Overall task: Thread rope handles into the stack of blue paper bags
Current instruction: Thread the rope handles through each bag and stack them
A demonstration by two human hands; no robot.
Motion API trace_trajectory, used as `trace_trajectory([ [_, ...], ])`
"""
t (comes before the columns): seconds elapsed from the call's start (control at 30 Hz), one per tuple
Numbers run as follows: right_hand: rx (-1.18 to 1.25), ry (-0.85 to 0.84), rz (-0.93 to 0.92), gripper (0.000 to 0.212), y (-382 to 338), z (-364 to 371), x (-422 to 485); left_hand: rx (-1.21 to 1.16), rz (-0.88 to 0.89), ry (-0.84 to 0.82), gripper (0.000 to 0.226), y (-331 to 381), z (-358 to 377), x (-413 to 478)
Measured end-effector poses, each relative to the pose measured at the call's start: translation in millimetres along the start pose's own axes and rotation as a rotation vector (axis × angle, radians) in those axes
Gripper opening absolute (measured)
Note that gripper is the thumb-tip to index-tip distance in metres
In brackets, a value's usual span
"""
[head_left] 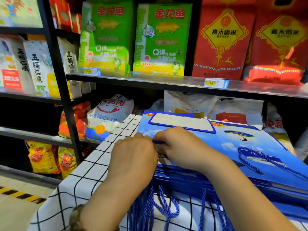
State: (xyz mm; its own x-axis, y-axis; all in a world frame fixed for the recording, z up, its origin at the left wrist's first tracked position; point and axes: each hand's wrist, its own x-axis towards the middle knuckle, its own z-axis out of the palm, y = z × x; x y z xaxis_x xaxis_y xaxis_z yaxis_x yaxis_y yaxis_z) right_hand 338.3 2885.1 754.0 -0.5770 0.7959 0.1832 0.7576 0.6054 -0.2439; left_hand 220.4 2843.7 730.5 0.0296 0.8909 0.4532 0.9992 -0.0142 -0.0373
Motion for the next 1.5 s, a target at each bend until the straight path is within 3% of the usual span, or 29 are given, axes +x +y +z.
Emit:
trace_trajectory([
  [0.1,-0.036,0.007,-0.035,0.009,0,3,-1,-0.022,0.103,-0.052,0.019,-9,-2,2],
  [0.37,-0.119,-0.009,-0.029,0.022,3,5,-5,-0.413,0.138,-0.174,0.026,-37,-2,-1],
  [0.53,0.221,-0.071,0.091,0.024,6,-7,-7,-0.636,0.066,-0.078,0.034,-40,3,-6],
  [0.63,0.102,-0.035,0.117,0.017,9,-2,-3,-0.725,-0.013,-0.008,0.03,-38,9,-9],
  [0.8,0.119,0.088,0.192,0.017,12,7,-2,-0.682,0.038,0.017,0.017,-39,12,-11],
  [0.97,0.138,0.178,0.27,0.018,13,9,2,-0.643,0.112,-0.01,0.02,-42,13,-8],
  [1.1,0.055,0.168,0.178,0.019,2,4,-9,-0.647,0.125,-0.005,0.028,-44,15,-10],
  [1.2,-0.084,0.08,0.054,0.034,-12,0,-21,-0.647,0.124,0.036,0.038,-42,16,-9],
  [1.33,-0.234,0.032,0.028,0.039,-21,1,-21,-0.689,0.077,0.125,0.039,-39,18,-8],
  [1.5,-0.108,0.057,-0.016,0.029,-17,-11,-15,-0.686,-0.057,0.457,0.039,-32,17,-12],
])
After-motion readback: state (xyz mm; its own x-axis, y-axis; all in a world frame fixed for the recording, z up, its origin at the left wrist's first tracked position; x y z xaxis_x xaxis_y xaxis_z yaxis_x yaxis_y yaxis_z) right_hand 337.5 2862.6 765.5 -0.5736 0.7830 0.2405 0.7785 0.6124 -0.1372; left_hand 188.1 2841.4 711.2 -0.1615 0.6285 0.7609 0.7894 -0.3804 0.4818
